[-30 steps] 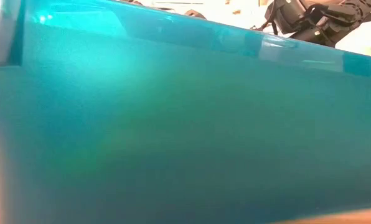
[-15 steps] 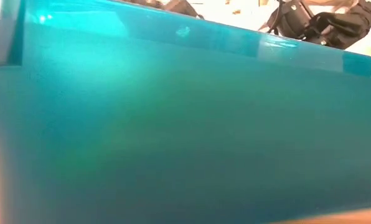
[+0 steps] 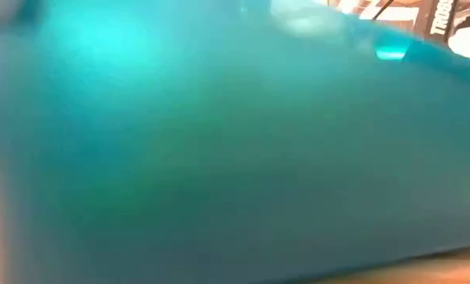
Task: Fold microfiber towels
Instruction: Fold the blue microfiber towel, then put the folded blue microfiber towel into the blue bin
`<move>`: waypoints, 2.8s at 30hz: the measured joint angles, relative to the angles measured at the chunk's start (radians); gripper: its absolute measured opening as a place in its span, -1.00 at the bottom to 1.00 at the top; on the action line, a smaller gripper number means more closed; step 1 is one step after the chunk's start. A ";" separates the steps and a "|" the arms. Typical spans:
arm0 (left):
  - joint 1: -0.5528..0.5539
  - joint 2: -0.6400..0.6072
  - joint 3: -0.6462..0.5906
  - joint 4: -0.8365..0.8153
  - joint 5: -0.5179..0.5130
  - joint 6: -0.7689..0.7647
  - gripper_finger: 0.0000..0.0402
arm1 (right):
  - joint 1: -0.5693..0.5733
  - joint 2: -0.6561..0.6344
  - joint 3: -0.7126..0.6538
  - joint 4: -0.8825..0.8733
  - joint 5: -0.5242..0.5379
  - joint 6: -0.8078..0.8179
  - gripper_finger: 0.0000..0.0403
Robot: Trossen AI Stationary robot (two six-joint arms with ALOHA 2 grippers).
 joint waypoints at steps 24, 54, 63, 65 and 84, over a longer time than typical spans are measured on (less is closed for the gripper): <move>-0.036 0.140 -0.016 0.206 0.105 0.079 -0.14 | -0.117 -0.384 -0.006 -0.342 -0.084 -0.242 -0.47; -0.008 0.108 -0.032 0.244 0.071 -0.047 -0.14 | -0.335 -0.490 0.018 -0.563 -0.139 0.067 -0.39; 0.068 0.099 -0.034 0.159 0.106 -0.037 -0.07 | -0.357 -0.397 0.202 -0.948 -0.102 0.105 0.15; 0.074 0.099 -0.034 0.166 0.107 -0.035 -0.03 | -0.358 -0.341 0.239 -0.946 -0.103 0.140 0.19; 0.079 0.099 -0.034 0.114 0.131 0.062 -0.02 | -0.333 0.039 0.434 -0.892 -0.105 0.389 0.04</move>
